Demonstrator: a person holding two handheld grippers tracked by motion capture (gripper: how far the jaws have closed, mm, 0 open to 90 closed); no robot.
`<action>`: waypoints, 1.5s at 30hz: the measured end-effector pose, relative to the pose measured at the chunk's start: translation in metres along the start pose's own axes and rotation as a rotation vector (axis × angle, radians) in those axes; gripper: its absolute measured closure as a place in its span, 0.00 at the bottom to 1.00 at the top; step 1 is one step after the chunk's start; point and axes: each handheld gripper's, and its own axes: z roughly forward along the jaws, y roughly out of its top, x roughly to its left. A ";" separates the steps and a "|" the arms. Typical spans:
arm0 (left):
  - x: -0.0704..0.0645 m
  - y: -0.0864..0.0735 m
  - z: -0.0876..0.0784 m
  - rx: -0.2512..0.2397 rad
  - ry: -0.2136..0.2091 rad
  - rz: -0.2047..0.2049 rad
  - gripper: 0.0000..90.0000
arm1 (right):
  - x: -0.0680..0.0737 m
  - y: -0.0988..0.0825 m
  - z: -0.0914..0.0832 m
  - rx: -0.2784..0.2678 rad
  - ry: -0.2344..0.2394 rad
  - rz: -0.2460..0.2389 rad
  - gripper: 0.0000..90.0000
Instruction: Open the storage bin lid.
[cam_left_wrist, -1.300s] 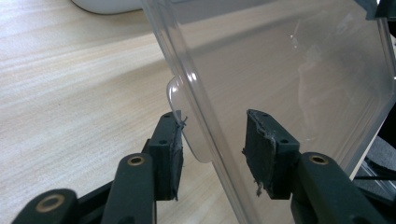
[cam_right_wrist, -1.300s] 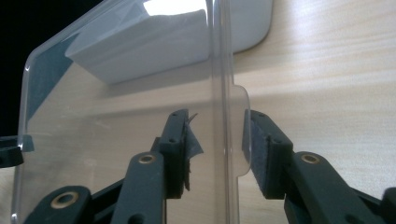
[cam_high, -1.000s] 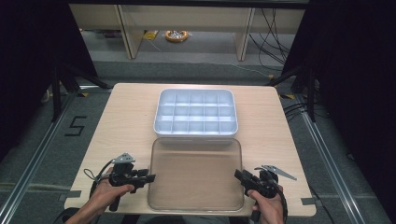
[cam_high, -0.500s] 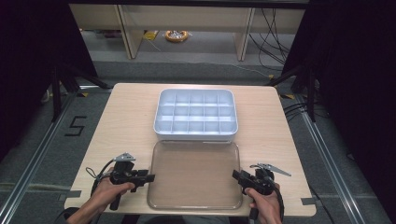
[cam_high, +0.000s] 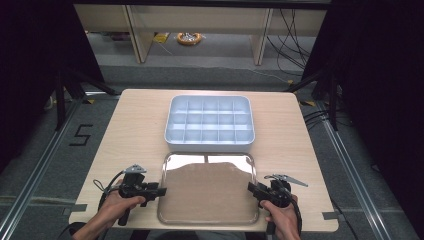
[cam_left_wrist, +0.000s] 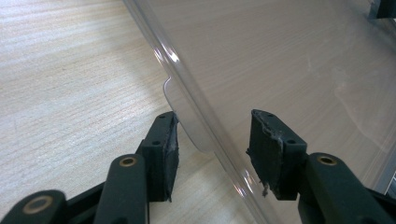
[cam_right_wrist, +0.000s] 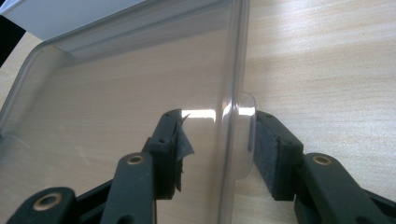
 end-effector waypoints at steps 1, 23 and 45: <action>-0.001 0.000 0.000 0.005 0.017 0.016 0.56 | 0.000 0.000 0.000 0.005 0.003 0.004 0.62; 0.004 0.006 -0.010 -0.070 0.048 0.026 0.34 | -0.006 0.016 -0.021 -0.101 -0.050 -0.015 0.47; 0.003 0.007 -0.015 -0.131 0.007 0.011 0.19 | -0.001 0.017 -0.032 -0.169 -0.010 -0.123 0.31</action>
